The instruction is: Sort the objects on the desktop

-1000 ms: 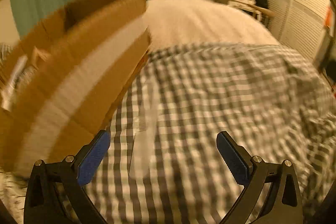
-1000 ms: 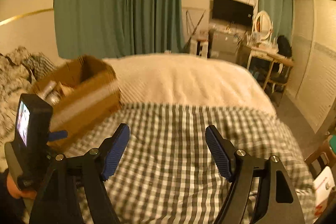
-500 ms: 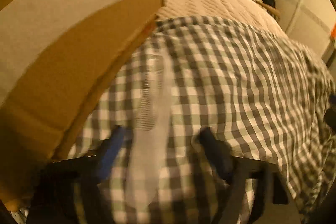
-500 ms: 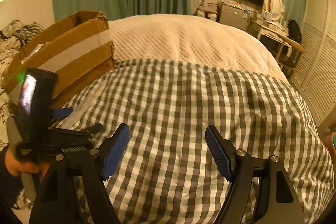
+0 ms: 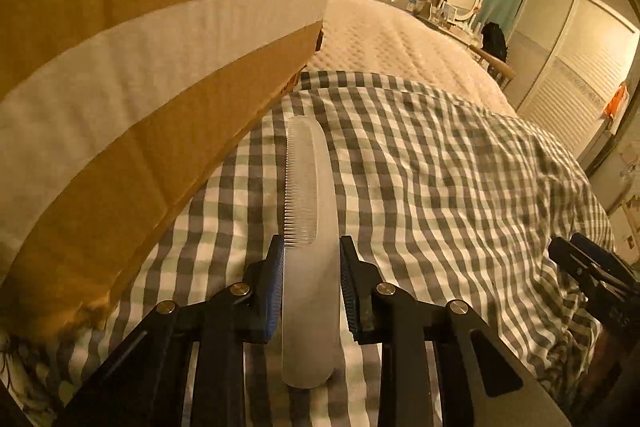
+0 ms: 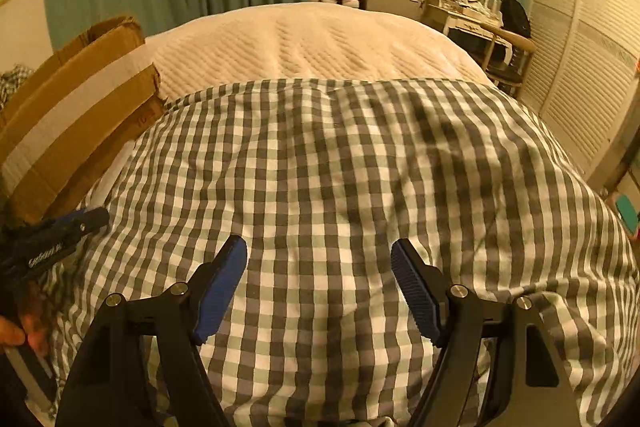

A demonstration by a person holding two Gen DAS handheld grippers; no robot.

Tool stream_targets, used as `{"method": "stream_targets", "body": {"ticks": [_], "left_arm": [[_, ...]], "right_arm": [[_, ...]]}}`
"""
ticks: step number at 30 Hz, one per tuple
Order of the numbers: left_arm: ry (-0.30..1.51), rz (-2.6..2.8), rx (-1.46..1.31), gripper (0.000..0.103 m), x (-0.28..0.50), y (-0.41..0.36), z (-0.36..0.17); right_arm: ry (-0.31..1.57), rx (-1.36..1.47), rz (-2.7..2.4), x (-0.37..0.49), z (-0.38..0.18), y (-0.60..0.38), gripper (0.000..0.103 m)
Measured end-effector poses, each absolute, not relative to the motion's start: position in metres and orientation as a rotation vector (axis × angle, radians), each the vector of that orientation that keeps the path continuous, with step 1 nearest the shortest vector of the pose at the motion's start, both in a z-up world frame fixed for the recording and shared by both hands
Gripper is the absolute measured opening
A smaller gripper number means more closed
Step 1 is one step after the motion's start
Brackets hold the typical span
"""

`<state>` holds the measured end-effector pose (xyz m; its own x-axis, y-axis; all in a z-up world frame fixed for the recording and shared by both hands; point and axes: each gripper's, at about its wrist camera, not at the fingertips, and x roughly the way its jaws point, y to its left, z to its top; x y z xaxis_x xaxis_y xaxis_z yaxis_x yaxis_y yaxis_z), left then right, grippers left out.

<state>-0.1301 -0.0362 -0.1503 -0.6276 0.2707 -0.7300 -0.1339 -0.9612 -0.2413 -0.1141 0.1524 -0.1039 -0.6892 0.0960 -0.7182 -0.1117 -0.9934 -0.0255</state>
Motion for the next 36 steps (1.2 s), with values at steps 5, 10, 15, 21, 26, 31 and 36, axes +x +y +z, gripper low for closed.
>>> {"method": "stream_targets", "body": {"ticks": [5, 10, 15, 21, 26, 31, 36], "left_arm": [[-0.264, 2.618, -1.205, 0.026, -0.110, -0.041, -0.135], [-0.267, 2.596, -1.132, 0.026, -0.082, -0.045, -0.105], [-0.267, 2.622, -0.990, 0.026, -0.063, -0.050, -0.060], [-0.261, 2.701, -0.891, 0.026, -0.061, -0.093, -0.004], [-0.250, 2.799, -0.872, 0.026, -0.081, -0.141, 0.020], [-0.205, 2.831, -0.899, 0.026, -0.109, -0.163, 0.014], [-0.172, 2.890, -0.948, 0.050, -0.136, -0.170, -0.012]], "right_arm": [[0.101, -1.174, 2.781, -0.092, -0.099, 0.154, 0.074], [0.087, -1.198, 2.804, -0.067, -0.074, 0.137, 0.074], [0.115, -1.167, 2.875, -0.047, -0.030, 0.111, 0.074], [0.052, -1.083, 2.994, -0.037, 0.029, 0.065, 0.075], [-0.013, -1.057, 3.066, -0.042, 0.046, 0.033, 0.078], [-0.104, -1.070, 3.079, -0.064, 0.034, 0.010, 0.078], [-0.077, -1.023, 3.117, -0.100, 0.009, 0.006, 0.079]]}}
